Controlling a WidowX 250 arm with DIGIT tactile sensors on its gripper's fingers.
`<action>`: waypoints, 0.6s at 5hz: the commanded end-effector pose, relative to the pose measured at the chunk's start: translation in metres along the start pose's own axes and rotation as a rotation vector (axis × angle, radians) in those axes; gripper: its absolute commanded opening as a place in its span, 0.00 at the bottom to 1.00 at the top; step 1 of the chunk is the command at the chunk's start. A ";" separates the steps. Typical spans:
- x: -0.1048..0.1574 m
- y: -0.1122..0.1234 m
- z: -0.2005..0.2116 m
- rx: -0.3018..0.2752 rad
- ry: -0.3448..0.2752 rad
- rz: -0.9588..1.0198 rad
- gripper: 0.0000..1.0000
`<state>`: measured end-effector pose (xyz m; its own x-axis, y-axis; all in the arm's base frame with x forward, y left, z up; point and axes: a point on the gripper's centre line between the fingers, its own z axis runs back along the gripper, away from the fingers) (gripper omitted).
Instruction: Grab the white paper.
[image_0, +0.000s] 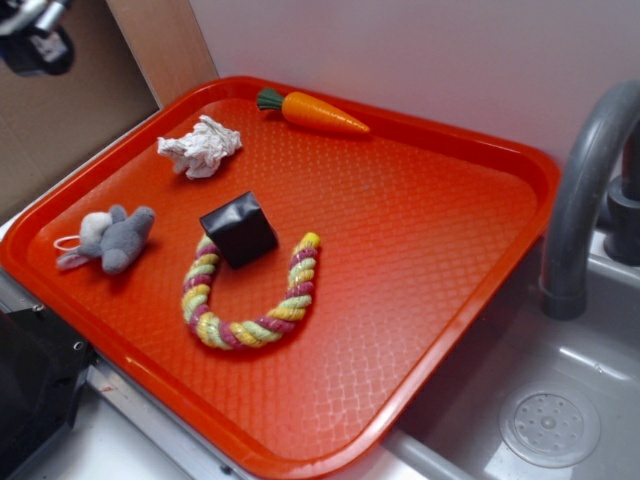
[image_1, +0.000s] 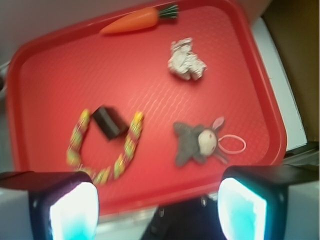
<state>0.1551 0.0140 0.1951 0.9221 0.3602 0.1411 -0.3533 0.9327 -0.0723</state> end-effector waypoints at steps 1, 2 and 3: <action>0.059 0.038 -0.062 0.078 -0.052 0.337 1.00; 0.083 0.041 -0.092 0.098 -0.113 0.446 1.00; 0.096 0.043 -0.113 0.103 -0.124 0.518 1.00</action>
<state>0.2453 0.0785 0.0816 0.6119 0.7664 0.1953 -0.7756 0.6299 -0.0420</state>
